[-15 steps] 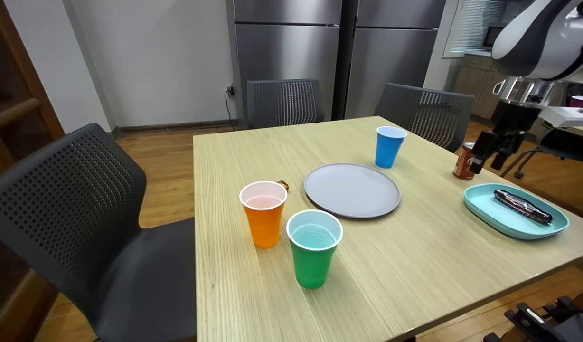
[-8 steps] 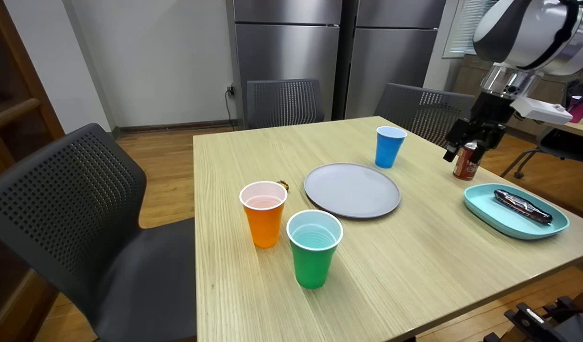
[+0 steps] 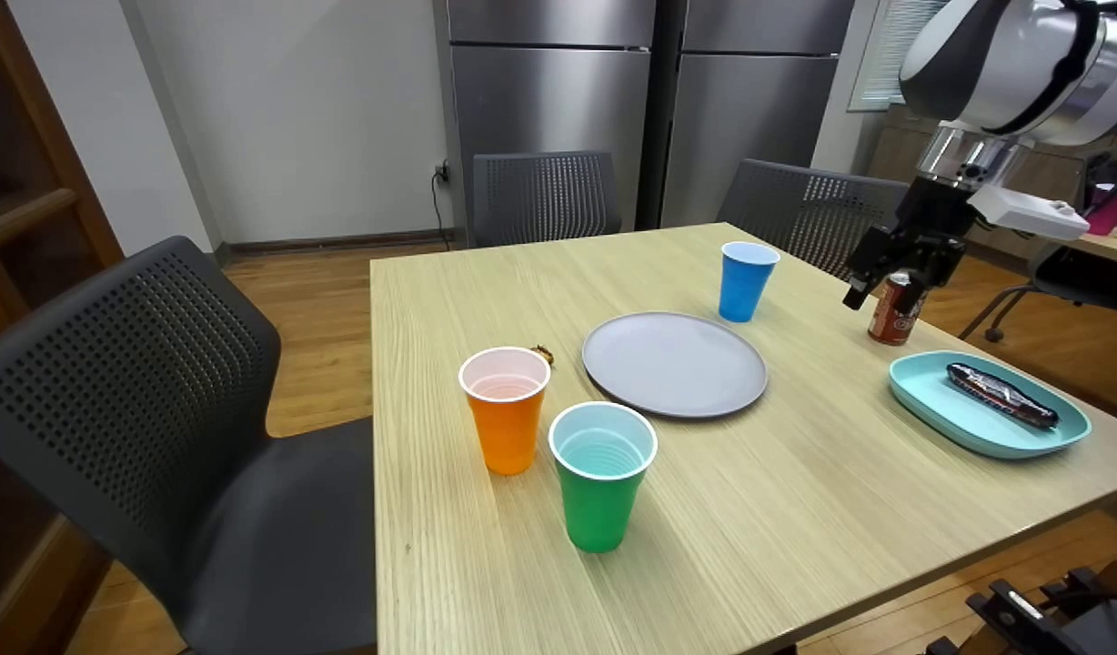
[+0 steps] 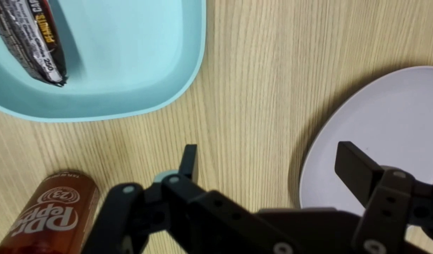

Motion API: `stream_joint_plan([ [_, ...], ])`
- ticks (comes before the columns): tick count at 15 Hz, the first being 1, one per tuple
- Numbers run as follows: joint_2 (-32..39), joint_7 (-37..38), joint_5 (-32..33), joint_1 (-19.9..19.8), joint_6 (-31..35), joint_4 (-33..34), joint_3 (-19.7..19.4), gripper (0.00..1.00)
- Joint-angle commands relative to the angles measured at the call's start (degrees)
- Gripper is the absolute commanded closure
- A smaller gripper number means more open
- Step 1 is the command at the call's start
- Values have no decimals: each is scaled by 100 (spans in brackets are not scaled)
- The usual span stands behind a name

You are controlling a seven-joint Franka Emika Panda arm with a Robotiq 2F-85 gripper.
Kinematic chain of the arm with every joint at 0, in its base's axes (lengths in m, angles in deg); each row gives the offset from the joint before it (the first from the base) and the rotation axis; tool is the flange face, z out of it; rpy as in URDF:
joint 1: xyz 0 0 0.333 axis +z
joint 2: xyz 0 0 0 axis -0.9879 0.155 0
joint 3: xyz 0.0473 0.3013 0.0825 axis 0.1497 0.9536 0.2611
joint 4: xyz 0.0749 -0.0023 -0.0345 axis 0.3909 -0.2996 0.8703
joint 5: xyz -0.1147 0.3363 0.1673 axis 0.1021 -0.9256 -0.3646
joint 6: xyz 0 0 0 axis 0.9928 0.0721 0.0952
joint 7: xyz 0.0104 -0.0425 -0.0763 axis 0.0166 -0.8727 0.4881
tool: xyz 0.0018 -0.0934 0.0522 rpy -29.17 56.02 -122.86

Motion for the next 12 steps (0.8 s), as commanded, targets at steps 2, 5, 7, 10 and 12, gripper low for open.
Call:
stream_joint_plan([
  [2,3,748,-232,100,-78,153,43,0],
  [5,40,1173,-799,106,-40,365,257,0],
  [7,87,1370,-1079,189,58,508,329,0],
  [10,204,1831,-1204,438,310,779,276,0],
  [12,306,2300,-1068,616,427,997,181,0],
])
